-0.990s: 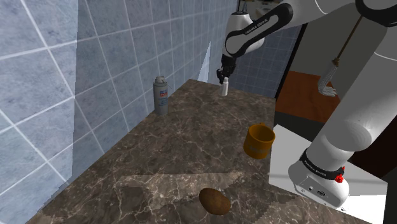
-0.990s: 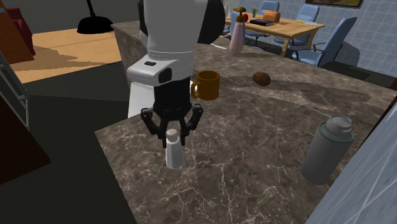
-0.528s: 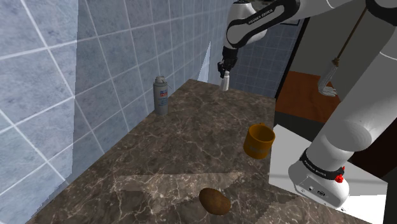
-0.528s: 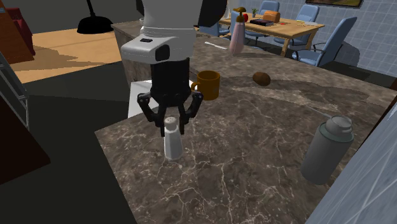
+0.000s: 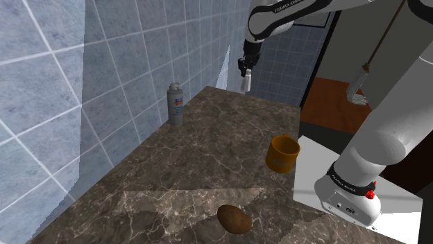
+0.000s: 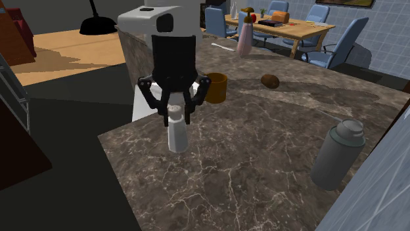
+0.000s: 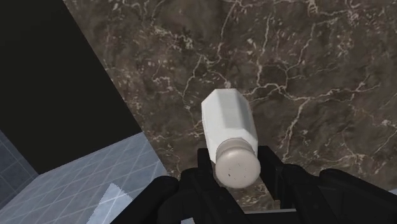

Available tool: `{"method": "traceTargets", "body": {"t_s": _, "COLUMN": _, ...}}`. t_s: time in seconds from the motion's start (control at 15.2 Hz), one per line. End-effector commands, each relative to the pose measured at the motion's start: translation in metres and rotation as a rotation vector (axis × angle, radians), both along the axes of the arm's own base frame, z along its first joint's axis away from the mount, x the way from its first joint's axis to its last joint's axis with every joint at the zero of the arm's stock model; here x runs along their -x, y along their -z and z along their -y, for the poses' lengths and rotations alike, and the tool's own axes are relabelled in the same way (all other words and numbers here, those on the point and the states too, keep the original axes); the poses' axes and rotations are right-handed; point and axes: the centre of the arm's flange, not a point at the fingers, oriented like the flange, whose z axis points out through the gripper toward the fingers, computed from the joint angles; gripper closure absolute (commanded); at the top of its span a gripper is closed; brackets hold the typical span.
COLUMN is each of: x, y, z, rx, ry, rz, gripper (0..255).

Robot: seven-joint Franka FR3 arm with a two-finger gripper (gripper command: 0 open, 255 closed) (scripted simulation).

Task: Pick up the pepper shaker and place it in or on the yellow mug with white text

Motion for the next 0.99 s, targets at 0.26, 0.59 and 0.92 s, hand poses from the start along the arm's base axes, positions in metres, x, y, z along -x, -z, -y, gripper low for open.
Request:
{"method": "traceTargets", "body": {"t_s": 0.26, "x": 0.001, "y": -0.031, "z": 0.001, "rx": 0.0, "ry": 0.0, "rz": 0.0, "gripper": 255}}
{"method": "traceTargets", "body": {"t_s": 0.59, "x": 0.001, "y": -0.058, "z": 0.001, "rx": 0.0, "ry": 0.0, "rz": 0.0, "gripper": 255}}
{"method": "traceTargets", "body": {"t_s": 0.92, "x": 0.036, "y": -0.07, "z": -0.017, "rx": 0.0, "ry": 0.0, "rz": 0.0, "gripper": 255}}
